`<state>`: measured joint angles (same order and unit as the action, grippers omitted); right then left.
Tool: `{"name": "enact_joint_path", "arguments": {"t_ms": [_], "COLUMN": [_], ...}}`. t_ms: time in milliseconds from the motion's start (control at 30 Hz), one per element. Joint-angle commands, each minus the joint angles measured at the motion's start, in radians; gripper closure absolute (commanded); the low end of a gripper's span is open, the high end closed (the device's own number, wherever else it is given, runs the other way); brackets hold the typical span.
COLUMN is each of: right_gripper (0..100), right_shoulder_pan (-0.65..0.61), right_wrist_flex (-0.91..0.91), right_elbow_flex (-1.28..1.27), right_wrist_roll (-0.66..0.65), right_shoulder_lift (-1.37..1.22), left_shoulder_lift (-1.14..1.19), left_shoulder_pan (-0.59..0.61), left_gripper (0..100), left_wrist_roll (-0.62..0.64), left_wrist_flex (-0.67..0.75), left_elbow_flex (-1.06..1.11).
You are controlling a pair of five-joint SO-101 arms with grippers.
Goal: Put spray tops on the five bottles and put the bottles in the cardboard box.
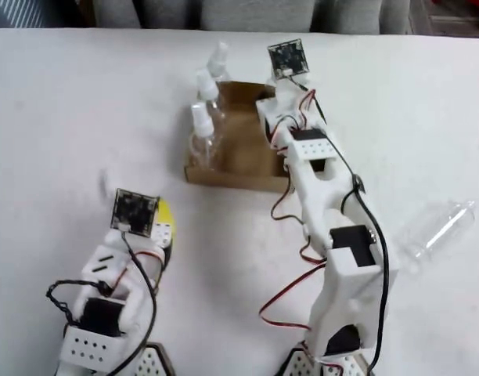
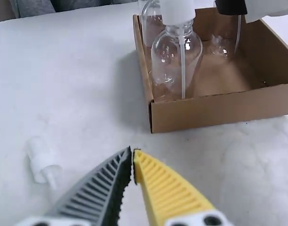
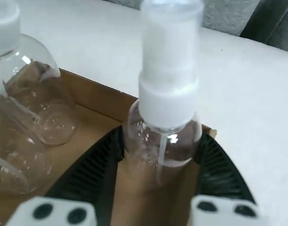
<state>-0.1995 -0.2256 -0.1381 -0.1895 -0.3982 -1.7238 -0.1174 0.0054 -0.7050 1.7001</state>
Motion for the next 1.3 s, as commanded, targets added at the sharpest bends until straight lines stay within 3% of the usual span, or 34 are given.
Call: {"name": "enact_joint_path", "arguments": {"t_ms": [0,600,800,1267], "right_gripper": [85.0,85.0,85.0,85.0], "right_shoulder_pan": [-0.001,0.008,0.021,0.016], "right_wrist_flex": [-0.022,-0.015,0.002,0.036], "right_elbow_flex": [0.0,-0.04,-0.037,-0.066], "right_wrist_roll": [-0.021,-0.018,0.149,0.1], "right_shoulder_lift": [-0.005,-0.007,-0.005,-0.007], "left_shoulder_lift": [-0.018,-0.018,-0.018,-0.018], "left_shoulder_pan": [0.005,0.005,0.005,0.007], "left_gripper": [98,98,98,98], "left_wrist_roll": [-0.008,-0.008,-0.008,-0.008], "left_wrist_flex": [0.026,0.026,0.026,0.025], "left_elbow_flex": [-0.003,-0.003,-0.003,-0.003]}}
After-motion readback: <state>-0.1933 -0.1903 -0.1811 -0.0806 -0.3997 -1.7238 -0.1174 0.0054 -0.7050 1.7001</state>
